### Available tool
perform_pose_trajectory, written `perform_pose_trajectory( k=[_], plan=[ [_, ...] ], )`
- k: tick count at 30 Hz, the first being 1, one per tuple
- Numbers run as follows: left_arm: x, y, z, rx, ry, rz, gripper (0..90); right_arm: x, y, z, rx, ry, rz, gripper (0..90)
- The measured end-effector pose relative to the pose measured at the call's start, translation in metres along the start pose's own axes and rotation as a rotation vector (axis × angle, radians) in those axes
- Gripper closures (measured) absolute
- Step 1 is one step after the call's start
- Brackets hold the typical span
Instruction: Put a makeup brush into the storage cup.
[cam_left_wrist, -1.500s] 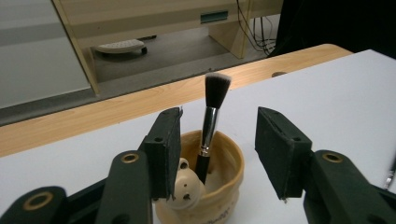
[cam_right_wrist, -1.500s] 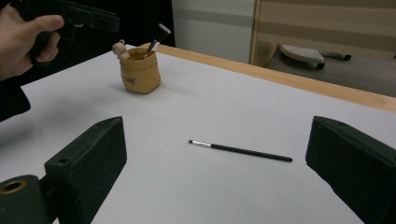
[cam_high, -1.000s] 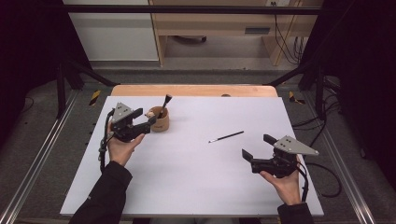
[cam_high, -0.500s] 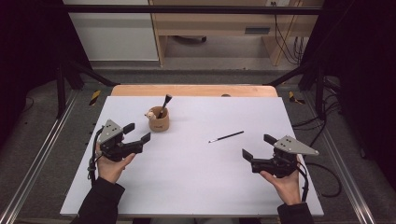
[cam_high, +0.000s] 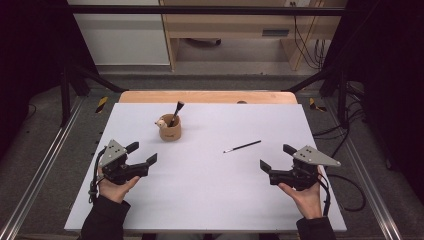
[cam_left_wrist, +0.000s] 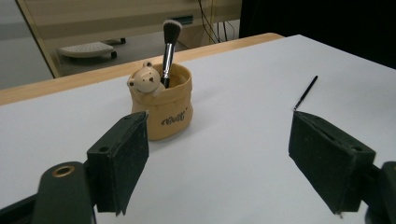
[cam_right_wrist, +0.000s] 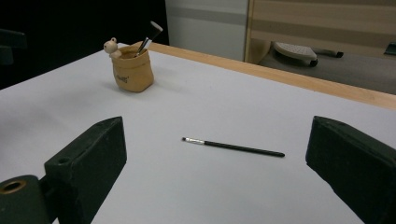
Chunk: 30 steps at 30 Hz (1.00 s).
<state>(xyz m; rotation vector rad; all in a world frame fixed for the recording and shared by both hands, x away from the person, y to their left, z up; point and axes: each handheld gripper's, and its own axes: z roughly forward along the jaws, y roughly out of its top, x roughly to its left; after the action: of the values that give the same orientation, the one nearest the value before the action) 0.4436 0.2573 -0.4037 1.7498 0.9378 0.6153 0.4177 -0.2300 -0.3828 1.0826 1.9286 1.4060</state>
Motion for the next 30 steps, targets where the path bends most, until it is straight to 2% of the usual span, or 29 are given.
perform_pose_trajectory(
  k=[3, 6, 11, 18, 30],
  plan=[
    [0.002, -0.003, -0.004, 0.006, 0.012, 0.003, 17.4, 0.0, -0.001, 0.0, 0.005, -0.001, 0.001, 5.6],
    [0.006, -0.005, -0.007, 0.007, 0.015, -0.015, 16.3, -0.001, -0.001, 0.0, 0.003, -0.002, 0.007, 5.6],
    [0.008, -0.01, -0.008, 0.022, 0.026, -0.009, 14.3, -0.002, -0.002, -0.001, 0.003, -0.004, 0.004, 5.5],
    [0.011, -0.012, -0.012, 0.02, 0.023, -0.02, 14.1, -0.003, -0.003, -0.001, 0.003, -0.004, 0.014, 5.6],
    [0.011, -0.013, -0.012, 0.028, 0.028, -0.011, 13.5, -0.001, -0.003, 0.007, 0.022, -0.001, 0.001, 5.7]
  ],
)
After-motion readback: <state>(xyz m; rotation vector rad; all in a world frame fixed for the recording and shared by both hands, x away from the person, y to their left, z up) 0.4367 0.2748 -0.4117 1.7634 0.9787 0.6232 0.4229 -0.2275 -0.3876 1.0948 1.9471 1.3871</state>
